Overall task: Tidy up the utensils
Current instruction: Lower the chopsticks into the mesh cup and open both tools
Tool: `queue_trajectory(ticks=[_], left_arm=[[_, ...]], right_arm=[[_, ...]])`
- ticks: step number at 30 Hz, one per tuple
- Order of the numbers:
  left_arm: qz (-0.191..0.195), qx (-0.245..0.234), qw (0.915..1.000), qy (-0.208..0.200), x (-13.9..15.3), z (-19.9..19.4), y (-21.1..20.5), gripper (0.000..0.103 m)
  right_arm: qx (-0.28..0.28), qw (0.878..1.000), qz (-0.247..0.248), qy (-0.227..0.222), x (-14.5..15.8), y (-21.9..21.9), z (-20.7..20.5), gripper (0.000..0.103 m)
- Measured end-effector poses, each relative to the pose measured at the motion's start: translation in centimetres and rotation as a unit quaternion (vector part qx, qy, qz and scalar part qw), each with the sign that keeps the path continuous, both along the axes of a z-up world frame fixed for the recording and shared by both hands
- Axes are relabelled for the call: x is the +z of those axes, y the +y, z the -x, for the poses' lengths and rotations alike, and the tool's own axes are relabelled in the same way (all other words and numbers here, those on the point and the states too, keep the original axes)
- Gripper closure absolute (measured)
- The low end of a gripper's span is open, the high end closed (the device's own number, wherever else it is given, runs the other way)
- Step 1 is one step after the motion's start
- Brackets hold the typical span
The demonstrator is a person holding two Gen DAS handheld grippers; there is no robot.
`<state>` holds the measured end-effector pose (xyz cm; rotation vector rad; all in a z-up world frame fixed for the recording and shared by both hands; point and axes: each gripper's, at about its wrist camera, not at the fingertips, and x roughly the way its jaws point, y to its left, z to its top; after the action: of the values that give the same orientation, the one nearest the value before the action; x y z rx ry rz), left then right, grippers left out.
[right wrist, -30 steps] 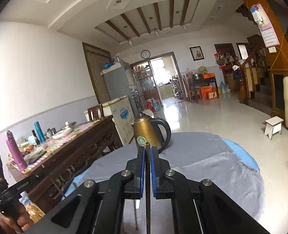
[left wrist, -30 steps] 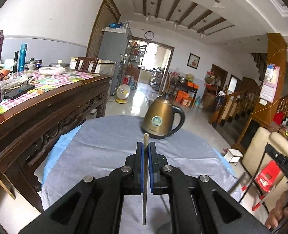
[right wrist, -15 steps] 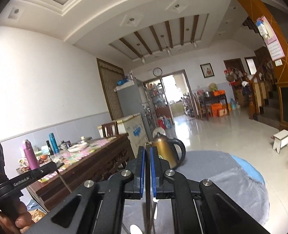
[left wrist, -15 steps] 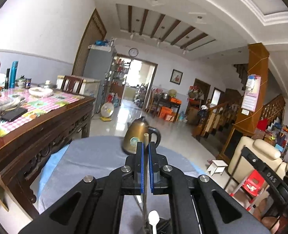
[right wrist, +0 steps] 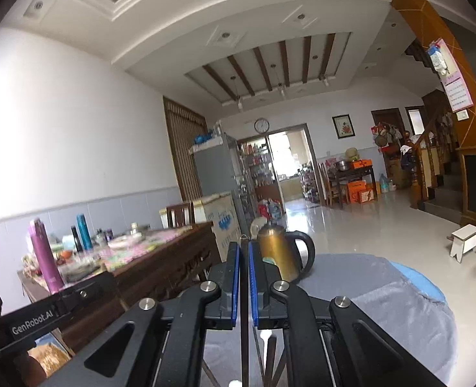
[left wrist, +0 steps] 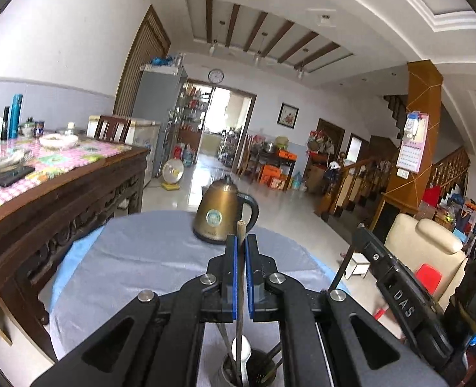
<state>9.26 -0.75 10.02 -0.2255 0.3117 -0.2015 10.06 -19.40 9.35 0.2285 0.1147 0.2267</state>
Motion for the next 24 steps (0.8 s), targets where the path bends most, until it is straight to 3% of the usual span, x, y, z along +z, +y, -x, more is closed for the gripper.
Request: queue_trajectory(ticks=[6, 24], left_arm=[[0.009, -0.003, 0.9998, 0.019, -1.4, 0.1, 0.4, 0.099], [0.011, -0.019, 0.999, 0.038, -2.0, 2.0, 0.5, 0.098]], right_arm=[[0.002, 1.0, 0.009, 0.017, -1.5, 0.1, 0.4, 0.097], [0.013, 0.999, 0.014, 0.047, -3.2, -0.1, 3.0, 0.097]])
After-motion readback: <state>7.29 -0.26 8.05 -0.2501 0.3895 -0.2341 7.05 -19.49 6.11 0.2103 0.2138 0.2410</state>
